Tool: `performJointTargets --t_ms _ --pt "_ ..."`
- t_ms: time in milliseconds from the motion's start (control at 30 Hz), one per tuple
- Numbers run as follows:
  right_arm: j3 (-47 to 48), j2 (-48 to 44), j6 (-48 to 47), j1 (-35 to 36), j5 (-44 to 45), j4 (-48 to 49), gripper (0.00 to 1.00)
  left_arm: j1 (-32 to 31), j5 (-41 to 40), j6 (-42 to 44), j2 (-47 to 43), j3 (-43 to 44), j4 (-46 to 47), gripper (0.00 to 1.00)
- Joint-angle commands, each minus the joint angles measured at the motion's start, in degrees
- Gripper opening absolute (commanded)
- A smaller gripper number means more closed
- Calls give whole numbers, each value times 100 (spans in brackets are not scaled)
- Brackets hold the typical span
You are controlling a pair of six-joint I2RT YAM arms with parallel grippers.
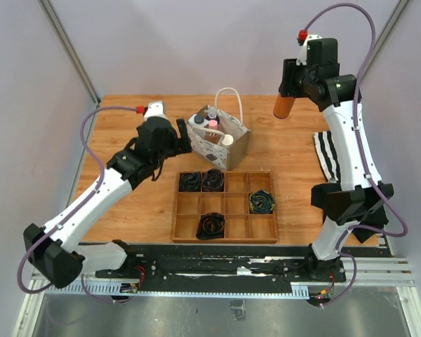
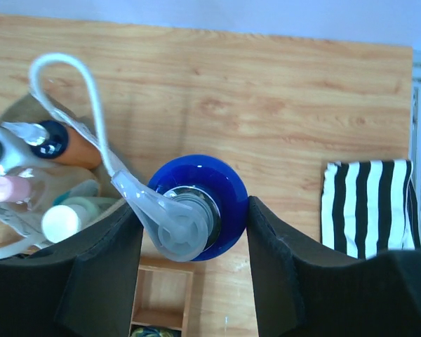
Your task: Take the personal care products out of the canvas bag
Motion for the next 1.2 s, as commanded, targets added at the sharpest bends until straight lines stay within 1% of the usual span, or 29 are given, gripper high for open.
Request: performJointTargets --t_ms 0,100,233,300,400,467,567,667,700,800,833,867,900,933,1000,1033,1067,1167 --pt "-812 -7 -31 -267 -310 451 4 757 527 495 788 778 864 100" --pt "-1480 0 -28 -351 -274 793 3 965 870 601 1494 1464 1072 100" --pt "-2374 -25 67 -411 -177 1300 3 993 1128 643 2501 2387 1149 100" --pt "-2808 -28 164 -411 -153 1550 3 993 1275 421 2777 2394 1438 100" --pt "-3236 4 366 -416 -242 1731 3 993 1413 399 3141 2387 1741 100" --pt "-3468 9 403 -418 -312 1853 3 993 1567 567 3438 2624 1627 99" --pt "-3726 36 438 -415 -336 1876 4 981 1850 720 3864 3111 1151 96" --pt "-3913 92 457 -420 -276 1890 6 941 2149 646 3888 3017 1115 93" --pt "-3973 101 470 -420 -256 1901 7 897 2180 697 3852 2941 1145 92" --pt "-4125 138 540 -416 -320 1957 12 723 1714 963 3786 2847 1021 92" --pt "-4176 141 564 -420 -323 1969 20 694 1617 1030 3800 2865 949 92" --pt "-4229 141 580 -416 -332 1988 34 674 1529 1073 3839 2900 853 92" --pt "-4281 137 596 -415 -332 1994 53 662 1408 1110 3893 3002 663 92" --pt "-4334 122 603 -421 -324 1995 61 652 1306 1125 3952 3085 536 92" --pt "-4447 60 613 -418 -309 1995 74 627 1077 1152 4047 3206 342 92" --pt "-4534 0 614 -420 -294 2016 97 620 1004 1161 4109 3282 247 92" --pt "-4571 -53 610 -416 -289 2020 99 615 949 1172 4178 3359 158 92" --pt "-4726 -211 572 -418 -288 2045 98 597 626 1090 4407 3626 -226 91"
